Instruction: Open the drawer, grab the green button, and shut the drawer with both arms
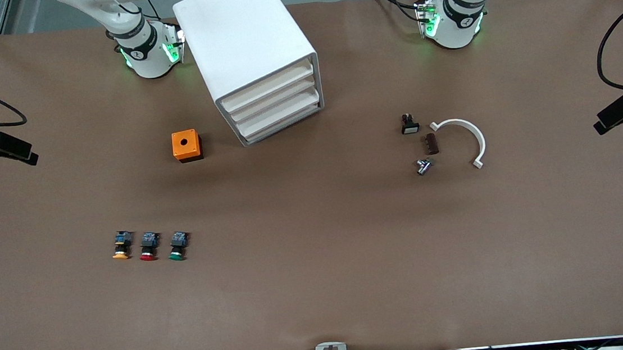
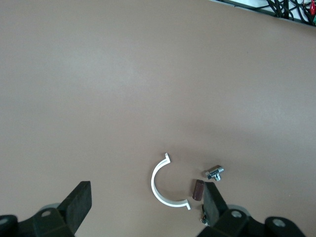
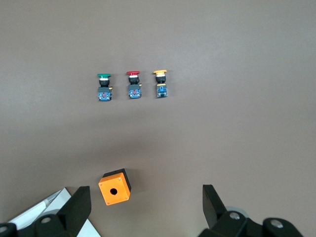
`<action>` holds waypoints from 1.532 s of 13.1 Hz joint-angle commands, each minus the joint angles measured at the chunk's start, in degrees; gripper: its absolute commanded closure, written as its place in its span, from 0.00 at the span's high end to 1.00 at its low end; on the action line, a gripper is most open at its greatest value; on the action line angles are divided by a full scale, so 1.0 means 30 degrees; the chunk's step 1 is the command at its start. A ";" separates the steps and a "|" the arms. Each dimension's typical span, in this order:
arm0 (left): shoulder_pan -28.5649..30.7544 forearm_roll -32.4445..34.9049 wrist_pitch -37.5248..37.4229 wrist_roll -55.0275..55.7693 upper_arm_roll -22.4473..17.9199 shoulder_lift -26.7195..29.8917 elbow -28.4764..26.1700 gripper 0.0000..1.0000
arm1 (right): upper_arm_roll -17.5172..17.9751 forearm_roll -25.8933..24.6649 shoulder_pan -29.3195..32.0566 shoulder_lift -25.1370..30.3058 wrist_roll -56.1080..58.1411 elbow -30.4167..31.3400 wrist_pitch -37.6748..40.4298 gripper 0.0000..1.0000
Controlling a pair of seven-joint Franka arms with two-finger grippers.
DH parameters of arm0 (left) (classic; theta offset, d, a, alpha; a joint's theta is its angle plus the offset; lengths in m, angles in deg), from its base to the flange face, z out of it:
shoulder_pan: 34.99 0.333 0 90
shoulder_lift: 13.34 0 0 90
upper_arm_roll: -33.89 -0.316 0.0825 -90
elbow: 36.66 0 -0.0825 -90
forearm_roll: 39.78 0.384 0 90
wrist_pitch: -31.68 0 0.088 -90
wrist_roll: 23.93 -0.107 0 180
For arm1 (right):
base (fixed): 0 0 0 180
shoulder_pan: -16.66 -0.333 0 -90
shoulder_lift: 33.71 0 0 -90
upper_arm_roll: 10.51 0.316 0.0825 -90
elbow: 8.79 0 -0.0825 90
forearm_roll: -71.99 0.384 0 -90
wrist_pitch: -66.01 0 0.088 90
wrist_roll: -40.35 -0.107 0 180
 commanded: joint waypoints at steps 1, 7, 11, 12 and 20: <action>0.0147 0.0348 -0.0468 -0.0738 0.0144 0.0818 -0.0545 1.00 | -0.0074 0.0151 -0.0016 0.0502 -0.0075 0.0113 0.0149 1.00; 0.0704 0.0085 -0.0469 -0.2909 0.0144 0.1726 -0.1246 1.00 | -0.0016 -0.0287 -0.0104 0.0649 -0.0103 0.0142 0.0150 1.00; 0.0645 0.0026 -0.0382 -0.2909 0.0349 0.2255 -0.1834 1.00 | -0.0015 -0.0494 -0.0192 0.0972 -0.0133 0.0142 0.0237 1.00; 0.0587 -0.0061 -0.0382 -0.2909 0.0378 0.2226 -0.1863 1.00 | -0.0016 -0.0494 -0.0191 0.0972 -0.0104 0.0142 0.0208 1.00; -0.0497 -0.0384 0.1231 -0.2557 0.0554 0.4012 -0.5114 1.00 | -0.0016 -0.0464 -0.0162 0.0972 -0.0132 0.0142 0.0208 1.00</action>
